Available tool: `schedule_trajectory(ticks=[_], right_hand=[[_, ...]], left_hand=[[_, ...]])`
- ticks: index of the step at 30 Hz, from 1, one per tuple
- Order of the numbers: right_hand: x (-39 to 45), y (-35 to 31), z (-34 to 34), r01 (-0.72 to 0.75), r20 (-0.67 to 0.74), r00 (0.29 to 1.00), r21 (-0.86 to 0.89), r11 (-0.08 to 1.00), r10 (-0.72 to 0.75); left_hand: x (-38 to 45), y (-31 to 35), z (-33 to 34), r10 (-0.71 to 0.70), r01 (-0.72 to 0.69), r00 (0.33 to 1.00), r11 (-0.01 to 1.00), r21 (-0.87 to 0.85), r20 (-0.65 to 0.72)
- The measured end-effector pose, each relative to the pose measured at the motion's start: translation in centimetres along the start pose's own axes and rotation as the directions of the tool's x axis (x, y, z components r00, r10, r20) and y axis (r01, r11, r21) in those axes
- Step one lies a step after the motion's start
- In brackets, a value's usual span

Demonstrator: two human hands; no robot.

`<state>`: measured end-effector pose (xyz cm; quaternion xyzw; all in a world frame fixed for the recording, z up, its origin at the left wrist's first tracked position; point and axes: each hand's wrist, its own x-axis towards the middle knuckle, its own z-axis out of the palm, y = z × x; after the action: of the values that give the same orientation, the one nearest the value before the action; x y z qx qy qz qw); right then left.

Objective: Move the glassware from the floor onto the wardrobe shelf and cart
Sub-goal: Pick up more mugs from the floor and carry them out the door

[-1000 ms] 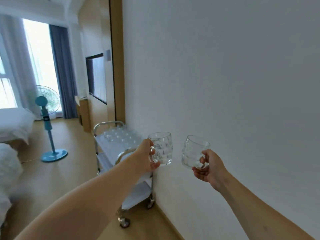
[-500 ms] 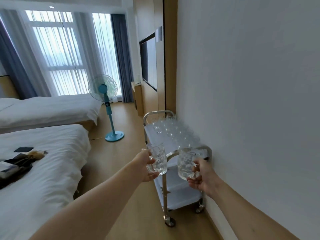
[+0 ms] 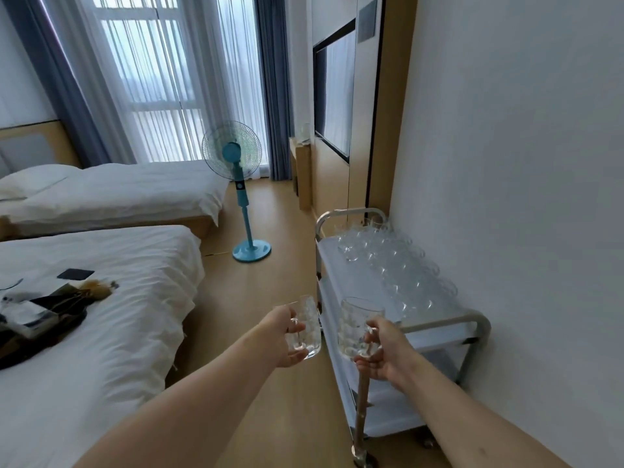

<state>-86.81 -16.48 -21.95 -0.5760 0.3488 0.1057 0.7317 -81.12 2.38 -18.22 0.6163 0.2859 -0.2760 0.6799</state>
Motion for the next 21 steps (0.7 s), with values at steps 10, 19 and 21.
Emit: schedule_trajectory(ticks=[10,19,21], right_hand=[[12.0,-7.6,6.6,0.039,-0.177,0.984,0.098,0.994,-0.021],[20.7,-7.6,8.7,-0.109,-0.3,0.934,0.271,0.956,0.192],[22.7,-7.9,8.8,-0.132,-0.325,0.919,0.278,0.952,0.223]], left_hand=[[14.3,13.1,1.2,-0.016,-0.021,0.982,0.981,0.194,0.189],[25.4,16.2,3.2,-0.144,0.076,0.95,0.967,0.244,0.278],[27.4,16.8,3.9,-0.192,0.111,0.936,0.956,0.27,0.295]])
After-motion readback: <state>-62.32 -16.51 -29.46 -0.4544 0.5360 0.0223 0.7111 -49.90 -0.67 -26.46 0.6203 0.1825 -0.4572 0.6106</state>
